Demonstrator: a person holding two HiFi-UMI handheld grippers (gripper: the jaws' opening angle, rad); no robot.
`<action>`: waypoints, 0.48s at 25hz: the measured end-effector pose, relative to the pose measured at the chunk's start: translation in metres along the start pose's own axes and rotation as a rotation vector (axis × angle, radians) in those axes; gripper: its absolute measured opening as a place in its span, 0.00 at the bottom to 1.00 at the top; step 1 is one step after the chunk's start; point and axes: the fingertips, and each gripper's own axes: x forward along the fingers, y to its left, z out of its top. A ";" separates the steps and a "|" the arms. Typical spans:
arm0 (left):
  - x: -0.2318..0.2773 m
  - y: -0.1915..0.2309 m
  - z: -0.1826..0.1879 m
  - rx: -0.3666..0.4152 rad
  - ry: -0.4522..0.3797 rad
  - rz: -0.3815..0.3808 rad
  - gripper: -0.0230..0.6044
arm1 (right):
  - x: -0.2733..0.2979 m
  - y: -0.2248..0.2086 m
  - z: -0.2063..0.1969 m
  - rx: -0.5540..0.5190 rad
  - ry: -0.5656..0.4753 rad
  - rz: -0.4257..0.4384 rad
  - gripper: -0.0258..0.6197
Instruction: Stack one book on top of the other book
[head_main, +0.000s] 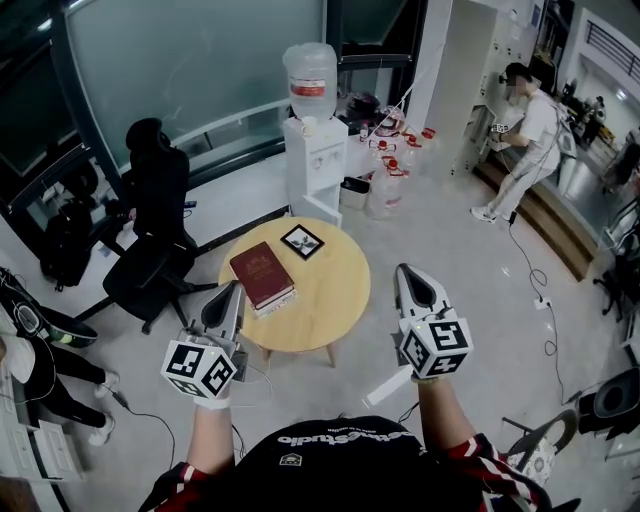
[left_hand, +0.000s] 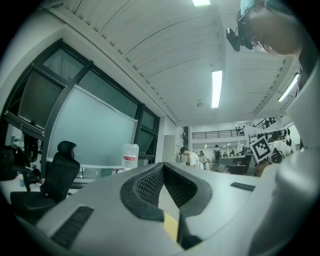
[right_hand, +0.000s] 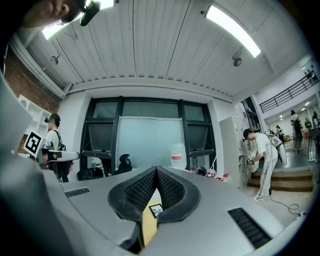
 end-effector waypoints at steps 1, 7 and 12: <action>0.001 0.000 0.001 0.000 0.000 0.000 0.06 | 0.000 0.000 0.001 -0.001 0.000 0.001 0.08; 0.005 -0.004 0.003 0.003 0.000 -0.003 0.06 | 0.001 -0.003 0.002 -0.002 0.005 0.005 0.08; 0.005 -0.003 0.002 0.001 0.001 -0.006 0.06 | 0.003 -0.001 -0.001 -0.003 0.005 0.010 0.08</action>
